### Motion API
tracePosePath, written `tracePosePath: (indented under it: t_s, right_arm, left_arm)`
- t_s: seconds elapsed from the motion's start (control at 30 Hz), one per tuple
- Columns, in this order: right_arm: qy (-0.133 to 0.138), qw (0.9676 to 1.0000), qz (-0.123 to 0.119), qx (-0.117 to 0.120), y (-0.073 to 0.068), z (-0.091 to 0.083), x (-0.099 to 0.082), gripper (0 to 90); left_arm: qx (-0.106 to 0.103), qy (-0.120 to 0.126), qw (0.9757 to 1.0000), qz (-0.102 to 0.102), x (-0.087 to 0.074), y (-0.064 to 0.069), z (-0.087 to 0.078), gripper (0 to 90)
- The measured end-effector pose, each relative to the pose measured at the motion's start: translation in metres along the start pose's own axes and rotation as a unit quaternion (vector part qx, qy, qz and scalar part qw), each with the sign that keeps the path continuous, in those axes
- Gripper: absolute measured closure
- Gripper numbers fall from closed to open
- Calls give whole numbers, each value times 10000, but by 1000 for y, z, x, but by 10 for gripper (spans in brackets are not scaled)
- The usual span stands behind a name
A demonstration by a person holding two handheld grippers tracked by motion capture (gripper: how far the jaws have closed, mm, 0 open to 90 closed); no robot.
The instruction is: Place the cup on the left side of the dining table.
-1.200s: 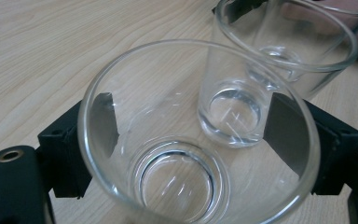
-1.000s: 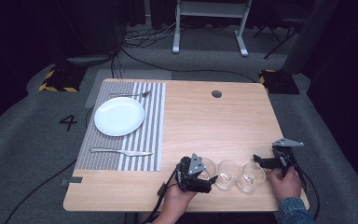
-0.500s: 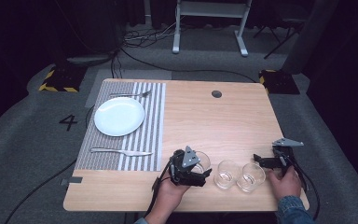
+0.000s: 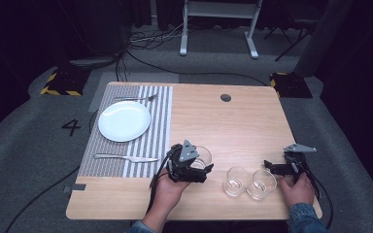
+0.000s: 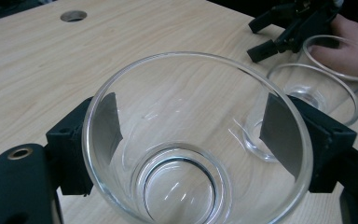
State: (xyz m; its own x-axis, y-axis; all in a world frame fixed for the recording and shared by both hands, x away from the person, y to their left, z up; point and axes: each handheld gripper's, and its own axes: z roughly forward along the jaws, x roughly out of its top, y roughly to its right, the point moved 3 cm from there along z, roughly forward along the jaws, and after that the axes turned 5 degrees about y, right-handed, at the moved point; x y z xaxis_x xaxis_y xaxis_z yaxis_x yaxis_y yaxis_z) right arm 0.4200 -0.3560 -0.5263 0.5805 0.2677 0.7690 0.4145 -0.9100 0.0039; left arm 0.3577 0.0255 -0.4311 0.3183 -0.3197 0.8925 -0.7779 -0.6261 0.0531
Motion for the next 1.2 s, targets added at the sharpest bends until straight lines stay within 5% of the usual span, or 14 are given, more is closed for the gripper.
tracePosePath:
  t_s: [0.3, 0.5, 0.63, 0.9, 1.2]
  right_arm:
    - [1, 10000, 4, -3, 0, 0, 0, 5]
    - [4, 10000, 11, -16, 1, 1, 1, 4]
    - [2, 10000, 15, -24, 2, 2, 1, 5]
    - [-2, 10000, 15, -17, 2, 2, 2, 4]
    - [-2, 10000, 15, -19, 2, 2, 2, 4]
  left_arm:
    - [151, 190, 9996, -157, 13, -24, -14, 180]
    - [494, 205, 9985, -120, 14, -44, -29, 180]
    - [610, 328, 9971, -319, 12, -60, -40, 181]
    - [1253, 400, 9902, -469, 6, -93, -58, 180]
    - [1528, 513, 9834, -834, 0, -121, -66, 181]
